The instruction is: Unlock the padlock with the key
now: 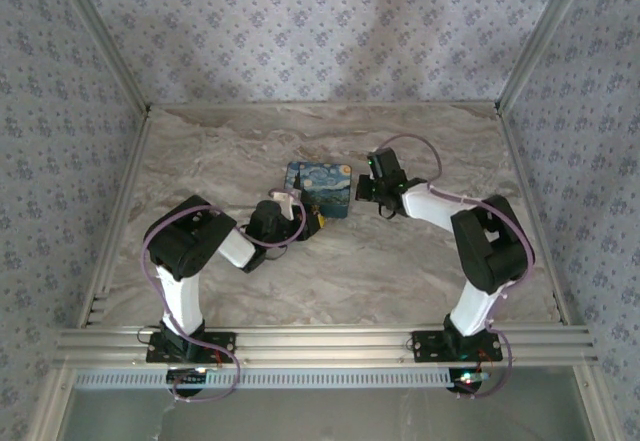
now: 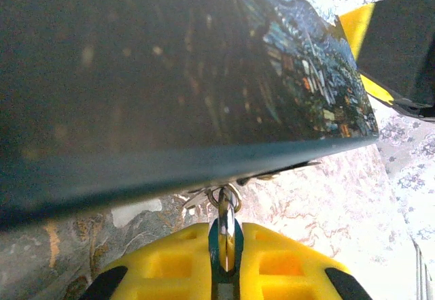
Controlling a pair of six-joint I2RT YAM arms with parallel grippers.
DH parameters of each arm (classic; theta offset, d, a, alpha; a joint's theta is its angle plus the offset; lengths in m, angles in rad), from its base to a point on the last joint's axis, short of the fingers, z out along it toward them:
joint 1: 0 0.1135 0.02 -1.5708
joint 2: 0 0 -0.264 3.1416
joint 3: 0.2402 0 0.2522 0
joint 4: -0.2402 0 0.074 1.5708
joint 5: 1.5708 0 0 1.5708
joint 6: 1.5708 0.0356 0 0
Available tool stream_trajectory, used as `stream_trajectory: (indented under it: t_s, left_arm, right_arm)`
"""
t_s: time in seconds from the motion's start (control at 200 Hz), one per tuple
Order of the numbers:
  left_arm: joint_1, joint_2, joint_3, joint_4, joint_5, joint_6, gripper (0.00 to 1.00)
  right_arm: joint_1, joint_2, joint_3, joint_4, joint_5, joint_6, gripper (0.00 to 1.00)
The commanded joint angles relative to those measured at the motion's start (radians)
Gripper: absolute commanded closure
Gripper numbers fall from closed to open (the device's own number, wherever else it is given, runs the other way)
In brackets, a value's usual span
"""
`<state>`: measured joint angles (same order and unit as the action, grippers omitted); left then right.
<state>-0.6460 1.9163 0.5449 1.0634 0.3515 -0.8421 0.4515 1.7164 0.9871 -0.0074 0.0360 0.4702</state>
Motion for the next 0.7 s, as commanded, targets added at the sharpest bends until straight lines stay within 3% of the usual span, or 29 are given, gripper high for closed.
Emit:
stream_trajectory:
  t_s: [0.0, 0.38, 0.7]
  left_arm:
    - [-0.017, 0.018, 0.003, -0.201, 0.066, -0.101, 0.92]
    - [-0.021, -0.026, 0.079, -0.373, 0.086, -0.157, 0.92]
    - [-0.025, -0.066, 0.133, -0.519, 0.088, -0.213, 0.91]
  right_arm:
    - [-0.015, -0.071, -0.047, 0.002, -0.005, -0.004, 1.0]
    - [-0.069, -0.392, -0.266, 0.017, -0.111, 0.008, 1.0]
    - [-0.146, -0.736, -0.431, 0.019, -0.413, 0.045, 1.0]
